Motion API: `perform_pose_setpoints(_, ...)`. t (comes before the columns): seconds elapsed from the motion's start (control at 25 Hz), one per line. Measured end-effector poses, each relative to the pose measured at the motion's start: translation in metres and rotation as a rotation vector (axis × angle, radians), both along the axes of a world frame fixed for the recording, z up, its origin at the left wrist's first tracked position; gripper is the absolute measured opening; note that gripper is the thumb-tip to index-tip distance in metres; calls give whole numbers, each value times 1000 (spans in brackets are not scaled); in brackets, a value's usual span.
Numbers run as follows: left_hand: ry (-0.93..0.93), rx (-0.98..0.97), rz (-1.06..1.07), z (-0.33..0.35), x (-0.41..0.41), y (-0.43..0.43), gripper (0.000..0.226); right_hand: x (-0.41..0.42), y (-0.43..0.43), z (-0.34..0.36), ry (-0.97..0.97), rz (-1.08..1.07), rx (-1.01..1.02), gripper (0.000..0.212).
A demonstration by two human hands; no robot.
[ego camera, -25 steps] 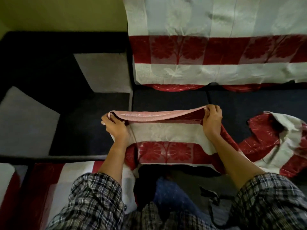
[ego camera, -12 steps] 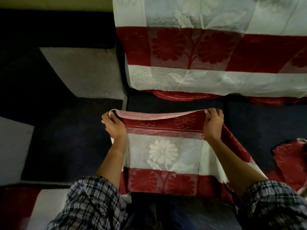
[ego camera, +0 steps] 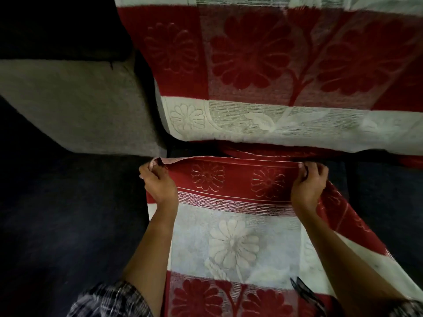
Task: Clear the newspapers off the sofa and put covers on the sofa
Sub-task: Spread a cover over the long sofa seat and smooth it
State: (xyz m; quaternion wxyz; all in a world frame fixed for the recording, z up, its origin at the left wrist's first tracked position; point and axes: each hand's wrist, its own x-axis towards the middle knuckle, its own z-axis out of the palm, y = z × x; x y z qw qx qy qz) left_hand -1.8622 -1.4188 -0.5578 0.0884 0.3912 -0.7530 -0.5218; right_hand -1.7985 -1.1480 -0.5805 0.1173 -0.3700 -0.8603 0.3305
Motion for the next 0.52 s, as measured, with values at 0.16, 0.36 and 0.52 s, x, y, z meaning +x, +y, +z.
perform_pose_setpoints(0.16, -7, -27, -14, -23, -32, -3, 23, -31, 6, -19, 31, 30, 54, 23)
perform_pose_setpoints(0.36, -56, -44, -143, -45, -44, -4, 31, -55, 1, -34, 25, 128, 51, 23)
perform_pose_setpoints(0.52, 19, -137, -399, -58, -29, 3, 47, -50, 0, -48, -90, 213, 138, 27)
